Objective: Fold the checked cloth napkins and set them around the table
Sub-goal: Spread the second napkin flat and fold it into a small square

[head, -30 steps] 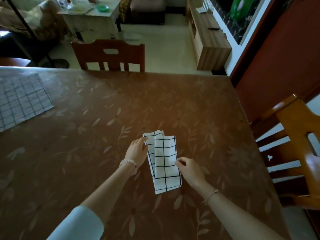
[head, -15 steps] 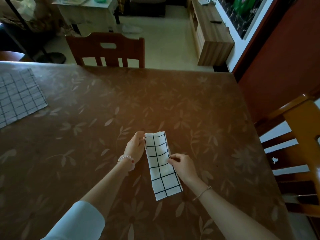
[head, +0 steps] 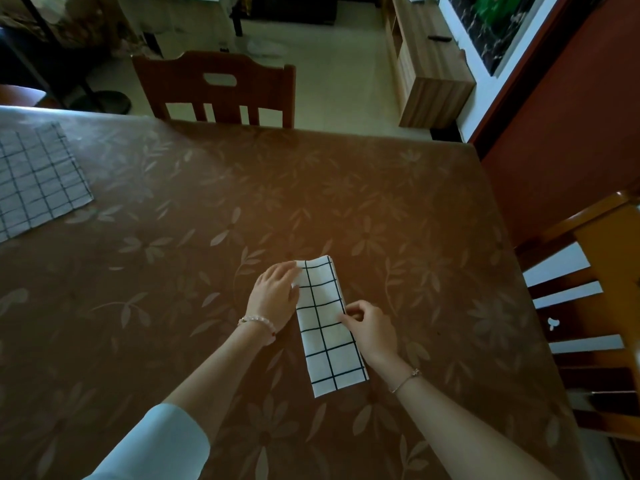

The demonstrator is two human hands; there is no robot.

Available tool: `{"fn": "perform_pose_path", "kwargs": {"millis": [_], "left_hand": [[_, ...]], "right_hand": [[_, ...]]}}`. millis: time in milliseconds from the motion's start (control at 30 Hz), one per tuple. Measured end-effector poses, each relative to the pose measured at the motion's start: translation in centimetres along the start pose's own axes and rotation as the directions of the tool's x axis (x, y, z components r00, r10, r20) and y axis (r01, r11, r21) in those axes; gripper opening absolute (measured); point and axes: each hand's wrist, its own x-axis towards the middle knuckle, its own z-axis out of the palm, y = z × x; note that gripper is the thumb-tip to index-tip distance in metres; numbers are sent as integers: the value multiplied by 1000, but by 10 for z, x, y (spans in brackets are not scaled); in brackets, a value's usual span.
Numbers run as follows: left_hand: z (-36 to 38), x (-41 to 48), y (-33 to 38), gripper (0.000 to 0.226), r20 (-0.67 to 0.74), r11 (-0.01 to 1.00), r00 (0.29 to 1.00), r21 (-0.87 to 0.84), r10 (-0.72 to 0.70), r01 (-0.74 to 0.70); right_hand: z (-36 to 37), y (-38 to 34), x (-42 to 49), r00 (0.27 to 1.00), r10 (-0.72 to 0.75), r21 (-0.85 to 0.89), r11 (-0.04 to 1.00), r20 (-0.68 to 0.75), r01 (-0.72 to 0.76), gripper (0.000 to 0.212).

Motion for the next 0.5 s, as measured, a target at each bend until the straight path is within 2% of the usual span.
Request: {"fn": "perform_pose_path", "kwargs": {"millis": [100, 233, 300, 367, 400, 433, 500], "left_hand": [[6, -10, 0, 43, 94, 972, 989, 195, 116, -133], [10, -13, 1, 53, 196, 955, 979, 279, 50, -105], [10, -14, 1, 63, 226, 944, 973, 308, 50, -120], [11, -15, -1, 69, 235, 924, 970, 354, 62, -145], [13, -15, -2, 66, 228, 908, 970, 386, 77, -163], [15, -15, -2, 62, 223, 899, 972, 405, 77, -165], [16, -16, -3, 63, 230, 905, 971, 398, 63, -153]], "right_hand": [[3, 2, 1, 999, -26, -30, 999, -48, 24, 19], [3, 3, -3, 994, -61, -62, 997, -88, 56, 18], [3, 5, -10, 968, -187, -154, 975, -170, 161, 16], [6, 8, -21, 872, -431, -352, 873, -231, 338, 16], [9, 10, -28, 814, -542, -429, 799, -207, 423, 20], [14, 13, -36, 771, -620, -479, 726, -147, 493, 27], [25, 21, -48, 742, -670, -535, 629, -6, 564, 38]]}}
